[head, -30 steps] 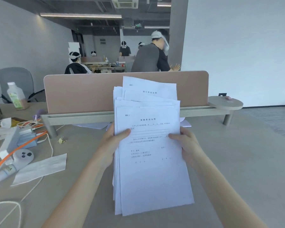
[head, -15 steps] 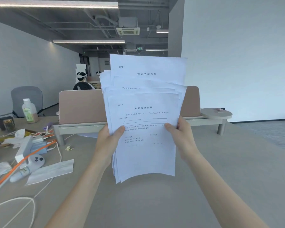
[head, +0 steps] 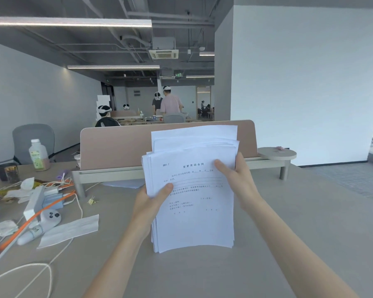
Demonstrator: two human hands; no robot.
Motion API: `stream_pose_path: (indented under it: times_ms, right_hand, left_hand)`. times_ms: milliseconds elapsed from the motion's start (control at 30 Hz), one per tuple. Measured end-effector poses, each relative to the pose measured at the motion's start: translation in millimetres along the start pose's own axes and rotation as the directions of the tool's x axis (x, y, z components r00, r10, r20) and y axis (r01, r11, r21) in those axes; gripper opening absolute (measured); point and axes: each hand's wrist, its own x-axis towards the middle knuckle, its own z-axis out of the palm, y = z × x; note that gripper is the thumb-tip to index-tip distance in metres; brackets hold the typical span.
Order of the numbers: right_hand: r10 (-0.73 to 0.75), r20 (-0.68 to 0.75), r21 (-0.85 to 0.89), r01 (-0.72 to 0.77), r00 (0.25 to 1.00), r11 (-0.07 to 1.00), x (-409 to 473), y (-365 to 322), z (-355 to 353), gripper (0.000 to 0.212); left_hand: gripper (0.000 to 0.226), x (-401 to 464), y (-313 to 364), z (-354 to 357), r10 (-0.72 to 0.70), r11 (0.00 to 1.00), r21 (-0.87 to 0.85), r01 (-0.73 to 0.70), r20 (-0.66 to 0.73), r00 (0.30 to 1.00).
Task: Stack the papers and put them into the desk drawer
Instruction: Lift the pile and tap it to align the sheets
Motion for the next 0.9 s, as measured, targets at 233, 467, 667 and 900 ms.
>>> stream_pose_path:
  times_ms: [233, 467, 667, 900]
  right_hand:
    - [-0.202, 0.073, -0.104, 0.209, 0.977, 0.972, 15.9, -24.9, -5.7, 0.07]
    - [-0.379, 0.215, -0.432, 0.436, 0.9, 0.79, 25.5, -34.3, -5.3, 0.082]
    - [-0.395, 0.209, -0.575, 0.439, 0.895, 0.69, 33.9, -21.2, -7.4, 0.037]
    - [-0.384, 0.199, -0.566, 0.426, 0.901, 0.706, 35.5, -7.8, -9.4, 0.039]
  left_hand:
    - [0.016, 7.1, 10.0, 6.0, 0.043, 0.999, 0.002, -0.043, 0.051, 0.998]
    - [0.016, 17.4, 13.0, 9.0, 0.028, 0.999, -0.023, -0.027, 0.042, 0.999]
    - [0.02, 21.1, 2.8, 7.9, 0.014, 0.999, -0.03, -0.012, 0.056, 0.998]
    - [0.021, 22.4, -17.8, 5.2, -0.079, 0.997, -0.004, 0.079, 0.068, 0.995]
